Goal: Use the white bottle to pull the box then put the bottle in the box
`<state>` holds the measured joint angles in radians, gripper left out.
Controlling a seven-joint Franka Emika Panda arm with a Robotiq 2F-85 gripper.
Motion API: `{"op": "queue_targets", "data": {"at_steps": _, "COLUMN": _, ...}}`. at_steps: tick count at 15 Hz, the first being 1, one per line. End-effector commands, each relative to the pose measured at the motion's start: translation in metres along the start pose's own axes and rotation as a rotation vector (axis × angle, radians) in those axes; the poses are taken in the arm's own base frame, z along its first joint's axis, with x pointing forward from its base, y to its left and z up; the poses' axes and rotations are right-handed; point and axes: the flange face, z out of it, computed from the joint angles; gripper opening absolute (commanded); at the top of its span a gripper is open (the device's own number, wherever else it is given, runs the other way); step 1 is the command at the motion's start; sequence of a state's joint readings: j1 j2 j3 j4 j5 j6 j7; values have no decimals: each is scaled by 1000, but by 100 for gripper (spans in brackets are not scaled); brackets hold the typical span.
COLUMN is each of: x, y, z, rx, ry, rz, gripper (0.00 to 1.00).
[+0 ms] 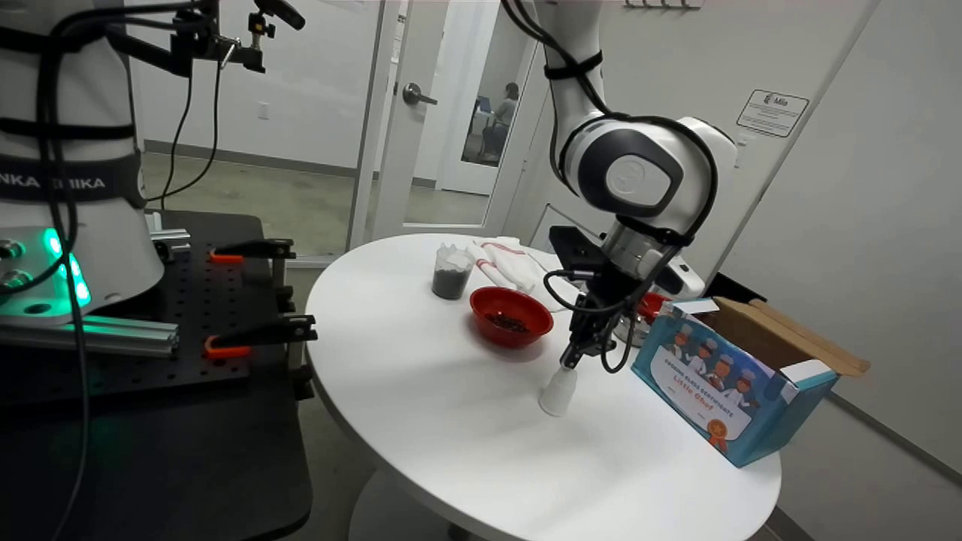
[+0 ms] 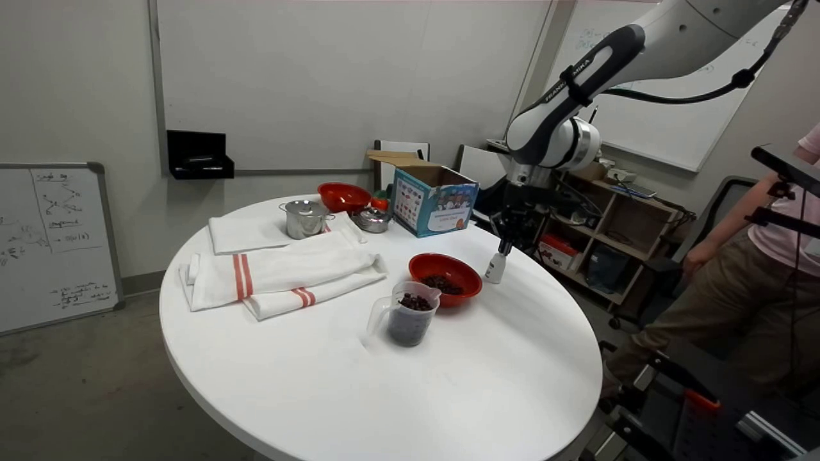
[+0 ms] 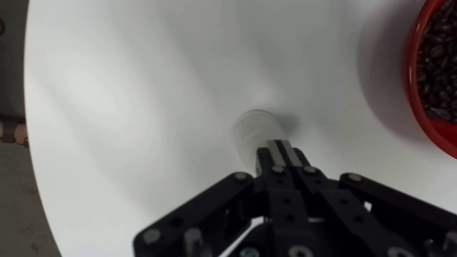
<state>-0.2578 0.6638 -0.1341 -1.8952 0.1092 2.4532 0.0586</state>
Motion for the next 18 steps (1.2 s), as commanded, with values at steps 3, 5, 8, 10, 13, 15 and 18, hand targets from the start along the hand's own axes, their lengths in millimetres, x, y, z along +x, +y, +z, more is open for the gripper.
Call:
{"op": "queue_targets", "data": {"at_steps": 3, "x": 5, "y": -8, "z": -12, "rx": 15, "ry": 14, "rz": -19, "gripper": 29}}
{"op": "queue_targets", "data": {"at_steps": 5, "x": 7, "y": -12, "z": -13, "rx": 15, "ry": 19, "rz": -24, "gripper": 30}}
{"op": "queue_targets", "data": {"at_steps": 8, "x": 10, "y": -15, "z": -12, "rx": 14, "ry": 22, "rz": -24, "gripper": 51}}
{"op": "queue_targets", "data": {"at_steps": 10, "x": 12, "y": -14, "z": -12, "rx": 17, "ry": 20, "rz": -18, "gripper": 66}}
{"op": "queue_targets", "data": {"at_steps": 13, "x": 11, "y": -10, "z": -5, "rx": 11, "ry": 11, "rz": -11, "gripper": 88}}
{"op": "queue_targets", "data": {"at_steps": 15, "x": 11, "y": -8, "z": 1, "rx": 7, "ry": 2, "rz": -8, "gripper": 99}}
{"op": "queue_targets", "data": {"at_steps": 18, "x": 10, "y": -8, "z": 11, "rx": 3, "ry": -7, "rz": -11, "gripper": 100}}
